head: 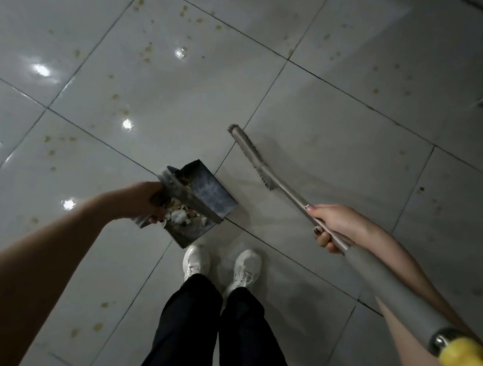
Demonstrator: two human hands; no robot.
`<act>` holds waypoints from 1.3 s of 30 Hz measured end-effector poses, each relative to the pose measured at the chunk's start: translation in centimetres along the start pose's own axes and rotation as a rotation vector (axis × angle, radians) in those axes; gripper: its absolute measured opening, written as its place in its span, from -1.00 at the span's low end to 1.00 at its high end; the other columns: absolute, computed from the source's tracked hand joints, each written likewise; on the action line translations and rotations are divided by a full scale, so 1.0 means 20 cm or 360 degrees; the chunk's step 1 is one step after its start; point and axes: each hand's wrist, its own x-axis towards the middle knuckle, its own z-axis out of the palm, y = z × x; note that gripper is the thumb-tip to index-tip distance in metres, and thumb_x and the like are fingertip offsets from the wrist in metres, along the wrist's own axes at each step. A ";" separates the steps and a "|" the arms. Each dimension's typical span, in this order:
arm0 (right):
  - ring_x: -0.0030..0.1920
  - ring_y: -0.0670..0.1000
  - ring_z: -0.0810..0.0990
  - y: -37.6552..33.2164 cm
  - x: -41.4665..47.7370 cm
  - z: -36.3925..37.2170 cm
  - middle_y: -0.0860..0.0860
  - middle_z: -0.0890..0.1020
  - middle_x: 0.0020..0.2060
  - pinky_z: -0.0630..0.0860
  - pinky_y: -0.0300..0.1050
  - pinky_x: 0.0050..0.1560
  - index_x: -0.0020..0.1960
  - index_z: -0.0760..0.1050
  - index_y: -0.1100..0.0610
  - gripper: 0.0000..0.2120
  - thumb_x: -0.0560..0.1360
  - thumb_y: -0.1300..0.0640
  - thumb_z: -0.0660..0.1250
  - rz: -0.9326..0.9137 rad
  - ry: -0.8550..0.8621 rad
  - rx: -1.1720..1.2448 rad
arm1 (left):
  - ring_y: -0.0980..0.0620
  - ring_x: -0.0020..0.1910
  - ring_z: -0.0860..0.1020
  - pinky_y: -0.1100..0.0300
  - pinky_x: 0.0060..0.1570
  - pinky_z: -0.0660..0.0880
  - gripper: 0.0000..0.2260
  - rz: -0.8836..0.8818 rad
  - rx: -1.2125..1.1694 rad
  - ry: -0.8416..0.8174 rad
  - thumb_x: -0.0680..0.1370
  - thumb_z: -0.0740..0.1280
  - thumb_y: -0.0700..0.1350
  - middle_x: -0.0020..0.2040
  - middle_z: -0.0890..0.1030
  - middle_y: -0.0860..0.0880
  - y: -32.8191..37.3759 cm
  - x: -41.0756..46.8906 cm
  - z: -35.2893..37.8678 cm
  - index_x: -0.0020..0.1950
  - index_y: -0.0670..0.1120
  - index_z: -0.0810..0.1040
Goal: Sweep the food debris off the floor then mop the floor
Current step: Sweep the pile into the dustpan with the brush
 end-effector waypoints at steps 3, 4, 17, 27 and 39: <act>-0.77 -0.17 0.26 -0.07 -0.03 0.12 0.02 0.30 -0.42 0.26 -0.47 -0.66 0.40 0.27 0.14 -0.62 0.63 0.02 0.08 -0.0012 -0.0052 -0.0098 | 0.01 -0.19 0.49 0.24 -0.22 0.41 -0.88 -0.0016 -0.0103 0.0044 0.51 0.31 -0.29 -0.20 0.51 -0.04 -0.09 -0.10 0.06 -0.05 -0.12 0.40; -0.77 -0.18 0.26 -0.09 -0.04 0.18 0.02 0.29 -0.42 0.26 -0.48 -0.66 0.41 0.26 0.15 -0.61 0.64 0.02 0.08 -0.0026 -0.0068 -0.0133 | 0.00 -0.17 0.48 0.22 -0.19 0.41 -0.88 -0.0029 -0.0143 0.0059 0.51 0.31 -0.28 -0.18 0.51 -0.04 -0.13 -0.15 0.08 -0.03 -0.14 0.41; -0.80 -0.15 0.26 -0.15 -0.05 0.89 0.06 0.30 -0.41 0.27 -0.47 -0.66 0.06 0.27 0.15 -0.89 0.63 0.11 0.11 -0.0114 -0.0048 -0.0363 | 0.02 -0.15 0.50 0.18 -0.21 0.49 -0.89 -0.0284 -0.0760 0.0280 0.61 0.19 -0.13 -0.11 0.50 -0.03 -0.68 -0.46 0.39 0.07 -0.15 0.37; -0.75 -0.10 0.31 -0.16 0.10 1.23 0.09 0.32 -0.41 0.32 -0.41 -0.67 0.04 0.28 0.17 -0.90 0.63 0.13 0.12 -0.0151 -0.0016 -0.0497 | -0.02 -0.09 0.45 0.13 -0.09 0.38 -0.75 -0.0493 -0.0668 0.0331 0.61 0.17 -0.03 0.00 0.47 -0.07 -0.94 -0.38 0.50 0.21 -0.16 0.35; -0.56 -0.04 0.36 -0.29 0.27 1.47 0.09 0.37 -0.41 0.34 -0.38 -0.66 0.18 0.28 0.09 -0.85 0.62 0.10 0.12 -0.0313 -0.0020 -0.0851 | -0.03 -0.13 0.47 0.12 -0.13 0.42 -0.78 -0.0579 -0.0634 0.0292 0.60 0.18 -0.03 -0.04 0.50 -0.09 -1.16 -0.27 0.54 0.15 -0.15 0.36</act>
